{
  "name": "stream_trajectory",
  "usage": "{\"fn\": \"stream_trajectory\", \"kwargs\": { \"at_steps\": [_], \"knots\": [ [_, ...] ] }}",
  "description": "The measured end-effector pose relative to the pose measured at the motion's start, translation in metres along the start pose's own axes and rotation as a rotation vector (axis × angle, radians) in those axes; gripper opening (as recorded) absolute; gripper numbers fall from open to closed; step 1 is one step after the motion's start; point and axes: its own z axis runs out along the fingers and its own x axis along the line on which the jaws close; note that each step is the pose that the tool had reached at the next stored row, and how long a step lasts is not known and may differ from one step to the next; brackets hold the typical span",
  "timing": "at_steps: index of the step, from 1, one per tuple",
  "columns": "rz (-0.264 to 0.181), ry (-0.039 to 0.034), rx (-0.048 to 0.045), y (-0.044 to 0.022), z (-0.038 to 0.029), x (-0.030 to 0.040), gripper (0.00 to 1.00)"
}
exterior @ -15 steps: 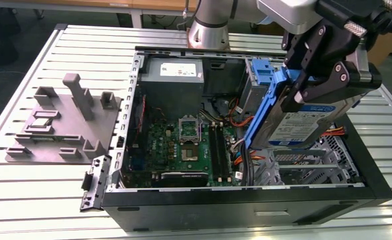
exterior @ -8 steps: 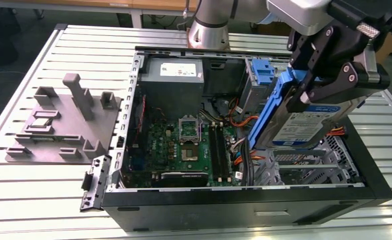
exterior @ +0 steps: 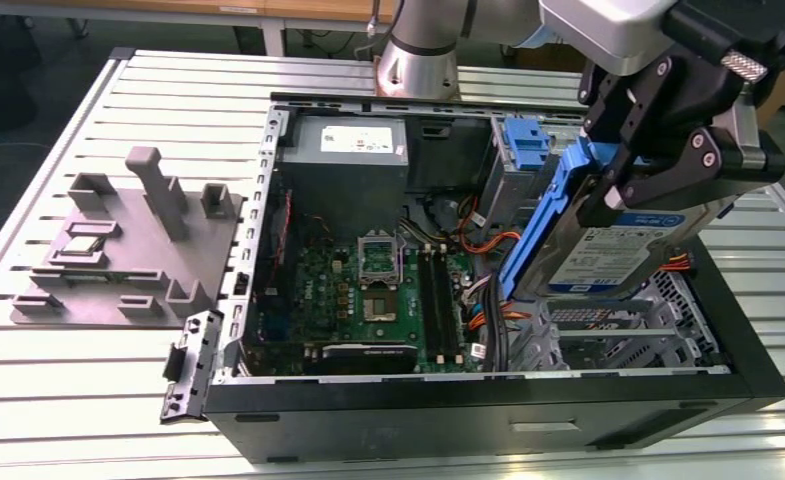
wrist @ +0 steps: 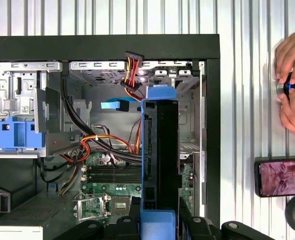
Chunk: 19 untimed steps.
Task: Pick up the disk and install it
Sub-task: 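Insert the disk into the insertion slot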
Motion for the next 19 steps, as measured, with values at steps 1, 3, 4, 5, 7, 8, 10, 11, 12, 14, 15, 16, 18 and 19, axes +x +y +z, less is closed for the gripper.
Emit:
{"fn": "stream_trajectory", "kwargs": {
  "at_steps": [1,3,4,5,7,8,10,11,12,14,15,16,18,19],
  "knots": [
    [0.0,0.0,0.0,0.0,0.0002,0.0,0.36],
    [0.0,0.0,0.0,0.0,0.0002,0.0,0.36],
    [0.0,0.0,0.0,0.0,0.0002,0.0,0.36],
    [0.0,0.0,0.0,0.0,0.0002,0.0,0.36],
    [0.0,0.0001,0.0,0.0,0.0002,0.0,0.36],
    [0.0,0.0,0.0,0.0,0.0002,0.0,0.36],
    [0.0,-0.0006,0.0,0.0005,0.0003,0.0,0.36],
    [0.0,-0.0009,0.0,0.0011,0.0003,0.0,0.36],
    [0.0,-0.0011,0.0,0.0021,0.0003,0.0,0.36],
    [0.0,-0.0014,0.0,0.0044,0.0003,0.0001,0.36],
    [0.0,-0.0013,0.0,0.005,0.0005,-0.0002,0.36],
    [0.0,-0.0013,-0.0001,0.0052,0.0007,-0.0009,0.36],
    [0.0,-0.0014,-0.0002,0.0052,0.0011,-0.0028,0.36],
    [-0.001,-0.0014,-0.0012,0.0052,0.0013,-0.0036,0.36]
  ]
}}
